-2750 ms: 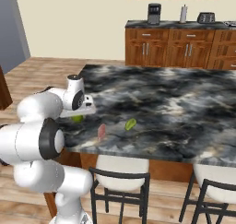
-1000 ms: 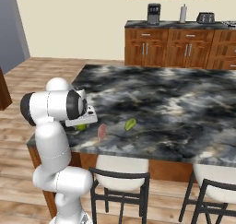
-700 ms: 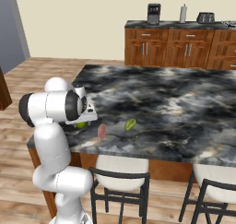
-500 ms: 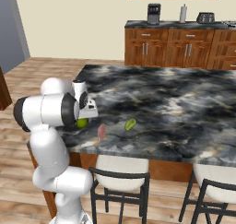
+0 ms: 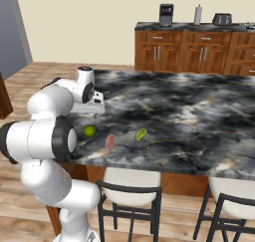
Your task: Open the fridge, remove the mango, lime, and steak, and place them on any counter.
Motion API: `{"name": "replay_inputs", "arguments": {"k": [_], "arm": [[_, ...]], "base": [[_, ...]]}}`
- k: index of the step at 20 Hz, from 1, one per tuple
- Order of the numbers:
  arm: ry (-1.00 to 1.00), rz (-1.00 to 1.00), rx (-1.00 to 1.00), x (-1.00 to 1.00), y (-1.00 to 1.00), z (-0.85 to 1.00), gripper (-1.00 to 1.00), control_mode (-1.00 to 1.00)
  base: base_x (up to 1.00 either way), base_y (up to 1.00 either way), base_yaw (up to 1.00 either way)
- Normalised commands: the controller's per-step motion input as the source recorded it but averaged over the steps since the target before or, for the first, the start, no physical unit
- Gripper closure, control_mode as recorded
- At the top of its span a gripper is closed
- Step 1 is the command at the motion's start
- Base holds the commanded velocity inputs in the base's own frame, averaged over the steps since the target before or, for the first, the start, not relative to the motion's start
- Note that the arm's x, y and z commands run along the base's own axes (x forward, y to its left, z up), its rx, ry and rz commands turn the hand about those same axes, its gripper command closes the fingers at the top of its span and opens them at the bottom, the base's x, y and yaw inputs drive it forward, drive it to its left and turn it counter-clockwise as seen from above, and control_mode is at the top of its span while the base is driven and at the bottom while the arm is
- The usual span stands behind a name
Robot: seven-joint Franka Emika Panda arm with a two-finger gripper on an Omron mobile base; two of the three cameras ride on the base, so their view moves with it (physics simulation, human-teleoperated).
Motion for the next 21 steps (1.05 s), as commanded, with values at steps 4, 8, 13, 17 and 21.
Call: {"name": "replay_inputs", "arguments": {"k": [4,8,13,17,21], "arm": [[-0.19,-0.16,0.06,-0.58,-0.07,1.0,-1.0,-1.0],[-0.26,-0.22,0.04,-0.82,-0.23,1.0,-1.0,-1.0],[-0.29,-0.21,0.01,-0.88,-0.29,0.99,-1.0,-1.0],[-0.42,-0.17,0.0,-1.0,-0.36,0.83,-1.0,-1.0],[-0.39,-0.14,0.0,-0.98,-0.33,0.85,-1.0,-1.0]], "base": [[0.0,0.0,0.0],[0.0,0.0,0.0],[0.0,0.0,0.0],[0.0,0.0,0.0],[0.0,0.0,0.0]]}}
